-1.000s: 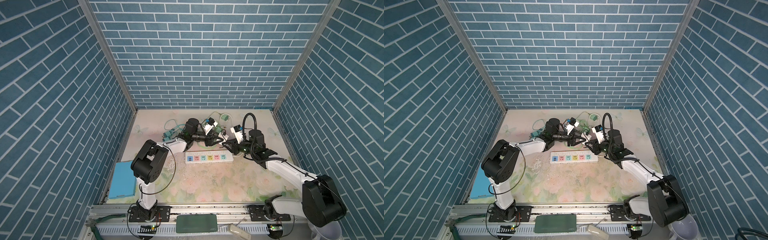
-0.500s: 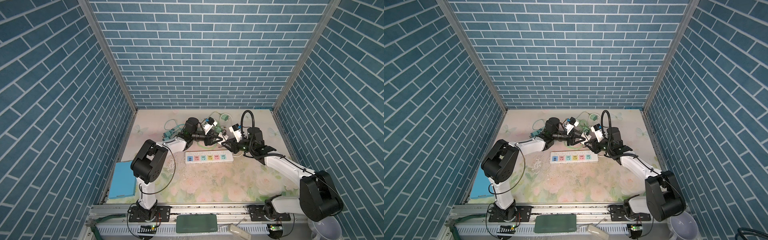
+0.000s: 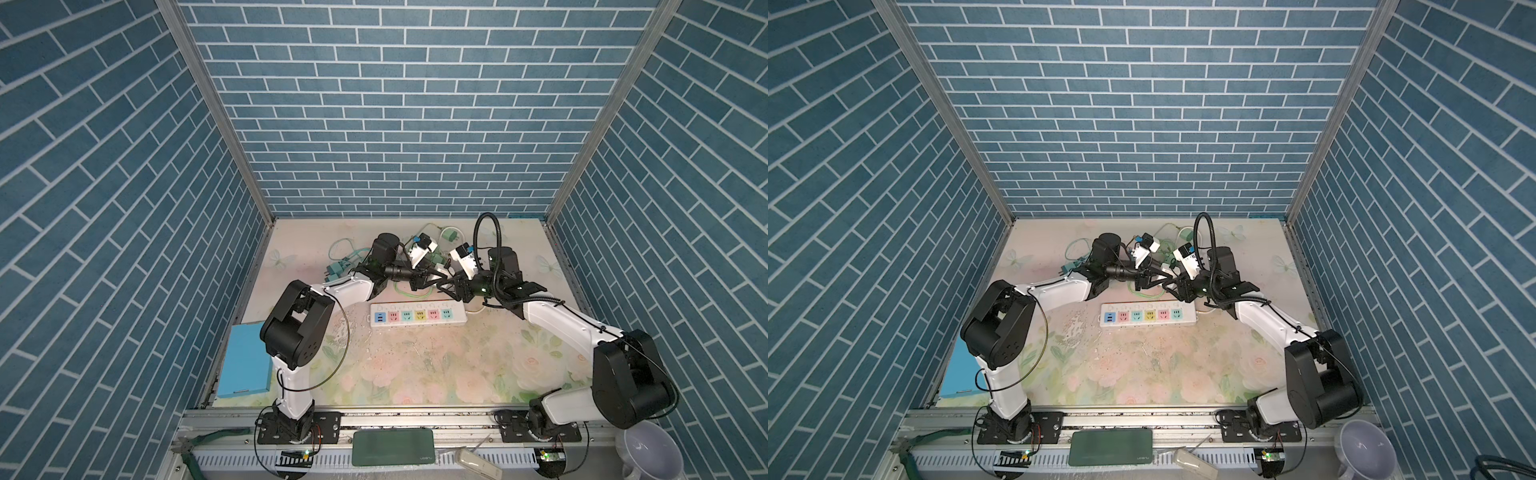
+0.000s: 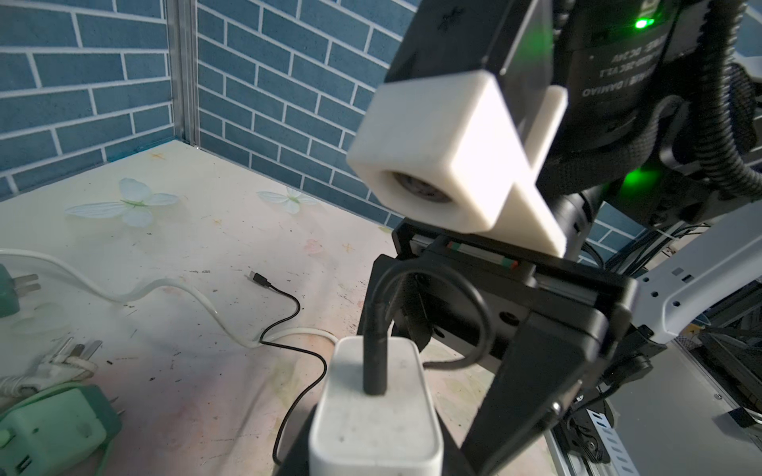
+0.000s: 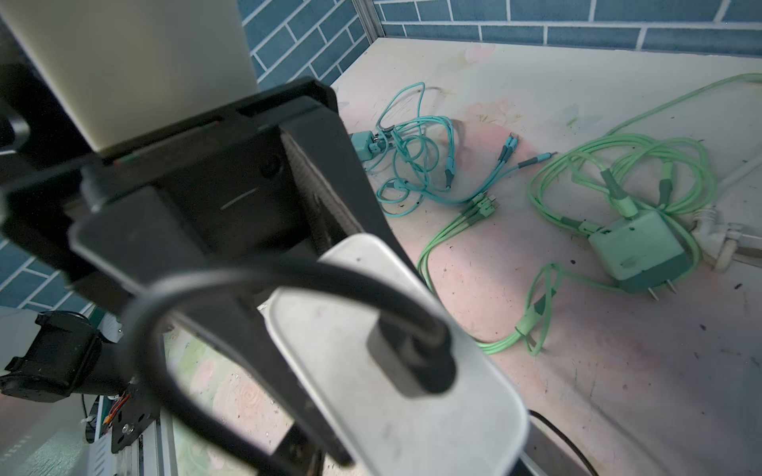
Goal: Insert the plug
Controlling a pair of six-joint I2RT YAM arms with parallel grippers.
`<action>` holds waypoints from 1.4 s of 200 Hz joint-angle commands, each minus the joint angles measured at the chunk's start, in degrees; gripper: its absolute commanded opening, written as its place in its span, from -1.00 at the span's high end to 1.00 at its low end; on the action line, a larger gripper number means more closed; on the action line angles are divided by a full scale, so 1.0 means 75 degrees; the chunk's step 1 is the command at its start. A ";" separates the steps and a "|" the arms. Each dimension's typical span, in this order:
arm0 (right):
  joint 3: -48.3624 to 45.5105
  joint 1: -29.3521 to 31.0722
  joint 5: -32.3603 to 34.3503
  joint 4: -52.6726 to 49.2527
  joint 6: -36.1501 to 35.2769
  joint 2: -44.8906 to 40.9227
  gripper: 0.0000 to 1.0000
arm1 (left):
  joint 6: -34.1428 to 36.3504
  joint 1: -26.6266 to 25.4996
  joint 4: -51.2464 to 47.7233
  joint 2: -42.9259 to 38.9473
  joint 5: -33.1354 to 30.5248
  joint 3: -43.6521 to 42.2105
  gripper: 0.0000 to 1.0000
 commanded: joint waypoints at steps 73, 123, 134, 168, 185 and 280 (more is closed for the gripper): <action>0.0683 -0.0110 0.0154 0.0049 -0.0740 -0.0418 -0.19 | 0.0492 -0.0391 -0.1004 -0.0292 0.0534 0.0050 0.94; 0.1264 -0.0327 0.0432 -0.2017 -0.1573 -0.0937 -0.33 | 0.2285 -0.0344 -0.2695 -0.0835 0.0301 -0.0035 1.00; 0.1443 -0.0342 0.0455 -0.2560 -0.1757 -0.1007 -0.36 | 0.2712 -0.0333 -0.3182 -0.0875 0.0258 0.0075 1.00; 0.1869 -0.0348 0.0372 -0.3930 -0.1949 -0.1285 -0.34 | 0.4313 -0.0278 -0.4689 -0.0827 0.0267 0.0466 1.00; 0.2021 -0.0342 0.0320 -0.4412 -0.1886 -0.1359 -0.31 | 0.4424 -0.0101 -0.4475 -0.0863 0.0532 0.0404 1.00; 0.2395 0.0377 0.1635 -0.5693 -0.1814 -0.1055 -0.24 | 0.4256 0.0259 -0.2948 -0.0794 0.0857 -0.0012 1.00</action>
